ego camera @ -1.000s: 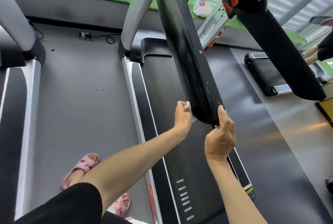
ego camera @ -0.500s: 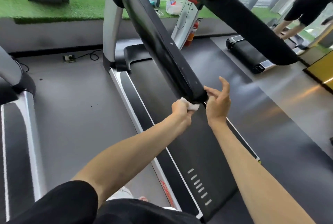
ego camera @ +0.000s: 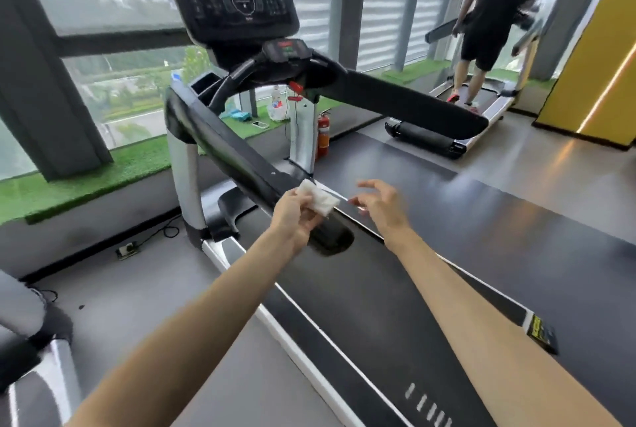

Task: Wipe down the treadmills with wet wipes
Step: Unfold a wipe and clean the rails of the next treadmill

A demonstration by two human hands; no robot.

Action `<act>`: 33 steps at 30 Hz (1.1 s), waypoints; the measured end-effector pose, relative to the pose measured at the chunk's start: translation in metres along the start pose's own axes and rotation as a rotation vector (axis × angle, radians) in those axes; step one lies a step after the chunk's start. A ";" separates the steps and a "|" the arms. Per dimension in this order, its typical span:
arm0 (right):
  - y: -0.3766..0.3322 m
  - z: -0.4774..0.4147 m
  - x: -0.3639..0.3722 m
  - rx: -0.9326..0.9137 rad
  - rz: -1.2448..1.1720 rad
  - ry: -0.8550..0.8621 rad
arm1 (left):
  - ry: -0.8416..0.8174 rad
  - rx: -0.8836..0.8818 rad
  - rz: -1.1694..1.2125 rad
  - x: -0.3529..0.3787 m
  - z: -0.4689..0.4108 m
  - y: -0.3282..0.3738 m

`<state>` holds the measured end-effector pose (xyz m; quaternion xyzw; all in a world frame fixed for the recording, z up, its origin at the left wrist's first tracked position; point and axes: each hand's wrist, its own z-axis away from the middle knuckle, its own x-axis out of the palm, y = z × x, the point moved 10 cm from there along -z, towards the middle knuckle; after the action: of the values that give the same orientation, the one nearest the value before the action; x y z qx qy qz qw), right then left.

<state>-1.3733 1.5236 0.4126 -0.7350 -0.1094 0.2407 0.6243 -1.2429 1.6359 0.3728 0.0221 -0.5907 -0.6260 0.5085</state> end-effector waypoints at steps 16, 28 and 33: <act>-0.046 -0.002 0.083 -0.272 0.366 -0.129 | -0.210 -0.017 -0.240 -0.012 -0.008 0.047; -0.061 -0.047 0.160 -0.228 0.481 -0.038 | -0.286 -0.013 -0.326 -0.059 -0.073 0.106; -0.055 -0.070 0.211 -0.082 0.245 -0.029 | -0.301 -0.043 -0.316 -0.102 -0.111 0.135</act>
<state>-1.1501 1.5707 0.4272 -0.7644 -0.0374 0.3210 0.5578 -1.0417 1.6527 0.3836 0.0096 -0.6356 -0.7067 0.3106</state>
